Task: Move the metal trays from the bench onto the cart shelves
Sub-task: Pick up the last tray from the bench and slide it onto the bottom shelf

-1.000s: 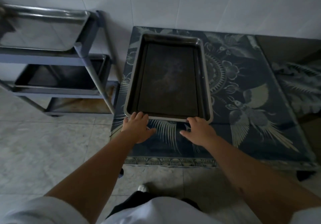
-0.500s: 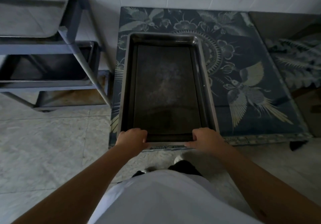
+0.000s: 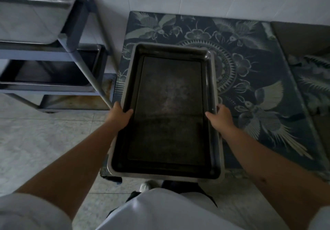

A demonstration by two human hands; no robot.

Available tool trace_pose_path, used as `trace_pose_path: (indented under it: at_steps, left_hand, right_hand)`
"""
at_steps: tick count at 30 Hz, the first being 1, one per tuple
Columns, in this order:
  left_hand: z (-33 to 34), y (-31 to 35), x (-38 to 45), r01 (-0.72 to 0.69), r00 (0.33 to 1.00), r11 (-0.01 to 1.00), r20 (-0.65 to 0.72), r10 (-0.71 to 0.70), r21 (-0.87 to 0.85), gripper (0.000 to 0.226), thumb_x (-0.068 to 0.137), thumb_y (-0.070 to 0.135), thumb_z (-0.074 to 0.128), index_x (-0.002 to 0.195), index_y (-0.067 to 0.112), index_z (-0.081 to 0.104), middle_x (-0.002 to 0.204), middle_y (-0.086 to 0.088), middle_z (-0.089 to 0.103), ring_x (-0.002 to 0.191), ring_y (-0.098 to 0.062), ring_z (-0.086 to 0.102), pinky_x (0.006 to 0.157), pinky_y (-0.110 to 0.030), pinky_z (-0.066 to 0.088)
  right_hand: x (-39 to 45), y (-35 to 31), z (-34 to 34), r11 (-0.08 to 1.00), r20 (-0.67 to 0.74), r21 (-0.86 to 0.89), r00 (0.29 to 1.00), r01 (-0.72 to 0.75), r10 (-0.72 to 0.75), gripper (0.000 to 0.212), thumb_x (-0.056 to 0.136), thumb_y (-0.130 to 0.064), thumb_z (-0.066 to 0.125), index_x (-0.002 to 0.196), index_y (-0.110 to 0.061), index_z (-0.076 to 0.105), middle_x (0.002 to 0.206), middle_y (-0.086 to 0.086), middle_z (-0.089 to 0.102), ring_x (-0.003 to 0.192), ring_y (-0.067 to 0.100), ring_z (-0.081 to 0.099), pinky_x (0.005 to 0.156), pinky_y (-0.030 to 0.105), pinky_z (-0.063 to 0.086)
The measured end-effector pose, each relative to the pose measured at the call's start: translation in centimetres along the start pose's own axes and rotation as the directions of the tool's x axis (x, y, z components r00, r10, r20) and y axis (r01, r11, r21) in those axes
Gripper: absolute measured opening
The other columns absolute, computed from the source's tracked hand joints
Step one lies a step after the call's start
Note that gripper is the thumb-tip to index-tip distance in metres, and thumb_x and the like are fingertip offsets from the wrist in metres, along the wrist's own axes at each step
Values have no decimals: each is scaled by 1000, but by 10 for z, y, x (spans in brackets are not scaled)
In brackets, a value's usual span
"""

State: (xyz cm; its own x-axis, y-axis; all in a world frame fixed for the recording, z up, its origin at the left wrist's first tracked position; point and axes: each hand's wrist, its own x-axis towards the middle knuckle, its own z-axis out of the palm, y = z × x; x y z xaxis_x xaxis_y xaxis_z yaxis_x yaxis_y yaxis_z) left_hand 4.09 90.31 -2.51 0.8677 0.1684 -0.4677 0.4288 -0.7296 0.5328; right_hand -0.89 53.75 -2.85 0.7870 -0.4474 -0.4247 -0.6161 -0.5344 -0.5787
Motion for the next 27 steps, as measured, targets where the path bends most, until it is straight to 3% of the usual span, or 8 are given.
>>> trace_pose_path:
  at_steps: [4, 7, 9, 12, 14, 19, 22, 27]
  left_hand:
    - [-2, 6, 12, 73, 993, 992, -86, -82, -106, 39, 100, 40, 48, 118, 7, 60, 114, -21, 65, 104, -38, 62, 86, -43, 51]
    - [-1, 3, 17, 190, 978, 972, -54, -199, -139, 56, 100, 53, 38, 115, 8, 67, 108, -19, 69, 100, -36, 65, 91, -45, 52]
    - [0, 1, 20, 246, 969, 955, 23, -246, -167, 66, 96, 65, 35, 106, 9, 69, 100, -18, 70, 94, -35, 67, 92, -49, 53]
    - [5, 0, 29, 234, 972, 928, 50, -229, -291, 66, 92, 71, 36, 99, 15, 70, 96, -17, 71, 91, -35, 68, 91, -53, 54]
    - [7, 3, 34, 255, 966, 902, 57, -250, -348, 64, 91, 70, 37, 103, 18, 70, 98, -16, 71, 92, -34, 68, 91, -54, 53]
    - [7, 15, 35, 288, 951, 829, 45, -305, -479, 49, 87, 56, 54, 92, 13, 75, 86, -17, 73, 84, -35, 70, 83, -52, 56]
    - [-6, 32, 35, 265, 952, 812, 5, -307, -519, 47, 85, 50, 58, 100, 8, 73, 89, -17, 72, 82, -32, 70, 77, -47, 57]
    - [-53, 61, 34, 198, 954, 753, -53, -296, -628, 47, 77, 56, 65, 94, 13, 72, 77, -8, 75, 63, -22, 74, 54, -33, 56]
  right_hand:
    - [36, -7, -6, 971, -75, 180, 982, -159, 175, 44, 97, -44, 44, 112, -5, 58, 106, 11, 59, 92, 29, 56, 78, 34, 39]
    - [57, 2, -10, 911, 39, 312, 962, -269, 270, 57, 99, -52, 34, 128, -8, 57, 116, 9, 59, 100, 28, 56, 90, 39, 46]
    - [68, 8, -12, 917, 95, 307, 967, -256, 238, 59, 97, -55, 36, 129, -11, 58, 124, 11, 61, 106, 29, 58, 95, 42, 48]
    - [76, 6, -16, 911, 136, 359, 977, -204, 166, 42, 96, -50, 43, 110, -20, 68, 110, 8, 68, 91, 22, 63, 69, 32, 48]
    - [80, 5, -20, 895, 194, 390, 970, -214, 147, 31, 95, -46, 48, 94, -26, 71, 99, 5, 70, 86, 20, 66, 63, 29, 48]
    - [90, 0, -33, 871, 165, 461, 981, -168, 102, 32, 93, -40, 56, 85, -14, 72, 89, 8, 73, 84, 26, 69, 75, 35, 54]
    - [99, -21, -48, 865, 117, 493, 992, -93, 40, 35, 90, -39, 57, 83, -8, 71, 83, 9, 72, 83, 28, 68, 76, 35, 53]
    - [106, -76, -85, 821, 91, 571, 995, -13, -47, 32, 86, -44, 61, 96, -16, 74, 92, 5, 75, 92, 27, 70, 79, 36, 56]
